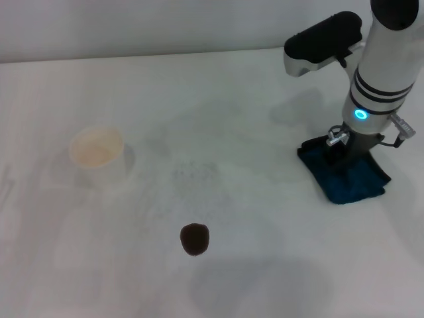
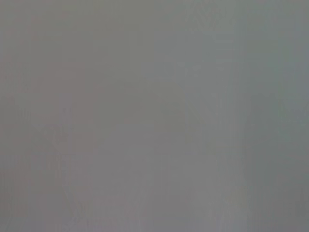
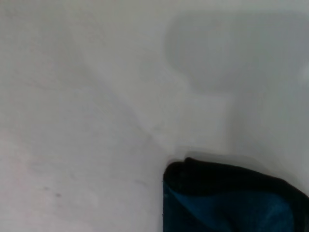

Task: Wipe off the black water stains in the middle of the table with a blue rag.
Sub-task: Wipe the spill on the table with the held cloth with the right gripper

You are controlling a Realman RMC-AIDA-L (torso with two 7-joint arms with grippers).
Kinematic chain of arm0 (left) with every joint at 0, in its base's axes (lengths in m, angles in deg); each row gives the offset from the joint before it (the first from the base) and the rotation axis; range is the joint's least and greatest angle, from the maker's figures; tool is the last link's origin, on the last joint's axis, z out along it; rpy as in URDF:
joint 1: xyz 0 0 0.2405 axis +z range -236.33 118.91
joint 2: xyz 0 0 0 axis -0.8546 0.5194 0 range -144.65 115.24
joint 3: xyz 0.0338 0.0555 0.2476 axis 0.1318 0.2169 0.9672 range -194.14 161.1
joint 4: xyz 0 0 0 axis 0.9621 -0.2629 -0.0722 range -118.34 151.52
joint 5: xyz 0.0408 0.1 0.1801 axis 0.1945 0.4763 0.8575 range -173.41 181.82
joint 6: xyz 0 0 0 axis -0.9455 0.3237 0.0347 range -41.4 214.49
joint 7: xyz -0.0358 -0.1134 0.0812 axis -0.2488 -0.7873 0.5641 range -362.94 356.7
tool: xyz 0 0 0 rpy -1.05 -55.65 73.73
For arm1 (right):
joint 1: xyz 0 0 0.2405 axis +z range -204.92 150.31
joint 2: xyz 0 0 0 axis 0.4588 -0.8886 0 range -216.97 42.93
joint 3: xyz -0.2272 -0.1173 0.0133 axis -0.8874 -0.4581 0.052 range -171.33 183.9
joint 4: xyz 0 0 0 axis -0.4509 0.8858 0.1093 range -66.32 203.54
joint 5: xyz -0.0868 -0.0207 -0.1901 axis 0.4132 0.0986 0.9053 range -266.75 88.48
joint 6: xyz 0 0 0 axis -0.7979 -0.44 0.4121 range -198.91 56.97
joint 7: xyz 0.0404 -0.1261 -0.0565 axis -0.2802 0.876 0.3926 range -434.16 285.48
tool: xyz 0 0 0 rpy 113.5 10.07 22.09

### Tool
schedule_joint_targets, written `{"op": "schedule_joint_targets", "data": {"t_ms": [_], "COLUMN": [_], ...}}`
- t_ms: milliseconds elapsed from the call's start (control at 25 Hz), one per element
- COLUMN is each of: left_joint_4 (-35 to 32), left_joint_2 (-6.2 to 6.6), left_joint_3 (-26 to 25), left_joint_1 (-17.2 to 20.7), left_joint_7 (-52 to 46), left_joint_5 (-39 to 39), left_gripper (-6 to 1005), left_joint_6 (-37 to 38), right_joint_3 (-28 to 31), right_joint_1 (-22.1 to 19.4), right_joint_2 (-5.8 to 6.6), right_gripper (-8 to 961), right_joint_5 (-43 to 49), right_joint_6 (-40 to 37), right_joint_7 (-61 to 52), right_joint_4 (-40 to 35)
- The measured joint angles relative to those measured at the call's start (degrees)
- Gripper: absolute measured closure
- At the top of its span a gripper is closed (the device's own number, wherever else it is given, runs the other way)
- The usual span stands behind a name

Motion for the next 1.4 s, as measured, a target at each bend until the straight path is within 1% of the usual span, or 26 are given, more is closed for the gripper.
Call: {"op": "schedule_joint_targets", "data": {"t_ms": [120, 240, 320, 560, 760, 880, 1160, 1400], "left_joint_4": [0.0, 0.1, 0.2, 0.3, 0.8, 1.0, 1.1, 1.1], "left_joint_2": [0.06, 0.1, 0.11, 0.29, 0.32, 0.2, 0.19, 0.12], "left_joint_3": [0.0, 0.0, 0.0, 0.0, 0.0, 0.0, 0.0, 0.3], "left_joint_1": [-0.3, -0.7, -1.0, -2.0, -3.1, -3.3, -3.7, -3.7], "left_joint_7": [0.0, -0.1, -0.1, 0.0, 0.1, 0.1, 0.2, 0.3], "left_joint_5": [0.0, 0.0, 0.0, 0.0, -0.2, -0.5, -0.6, -0.6], "left_gripper": [117, 117, 117, 116, 116, 116, 117, 118], "left_joint_6": [-0.4, -0.5, -0.5, -1.0, -2.4, -2.7, -2.7, -2.8], "right_joint_3": [-0.6, -2.9, -4.6, -13.1, -23.2, -28.7, -38.4, -44.9], "right_joint_1": [0.2, 0.6, 1.0, 3.4, 6.9, 9.1, 10.9, 11.4], "right_joint_2": [-0.06, -0.13, -0.18, -0.23, -0.24, -0.23, -0.23, -0.2], "right_gripper": [853, 898, 900, 908, 907, 908, 910, 910], "right_joint_5": [-2.3, -4.5, -5.7, -12.5, -19.0, -22.8, -28.1, -31.3], "right_joint_6": [0.1, 0.0, -0.3, -1.9, -4.0, -4.6, -4.6, -5.0], "right_joint_7": [1.1, 1.4, 1.4, 0.2, -2.7, -4.8, -8.9, -12.3], "right_joint_4": [-0.9, -1.5, -1.7, -1.8, -1.9, -3.3, -8.0, -11.3]}}
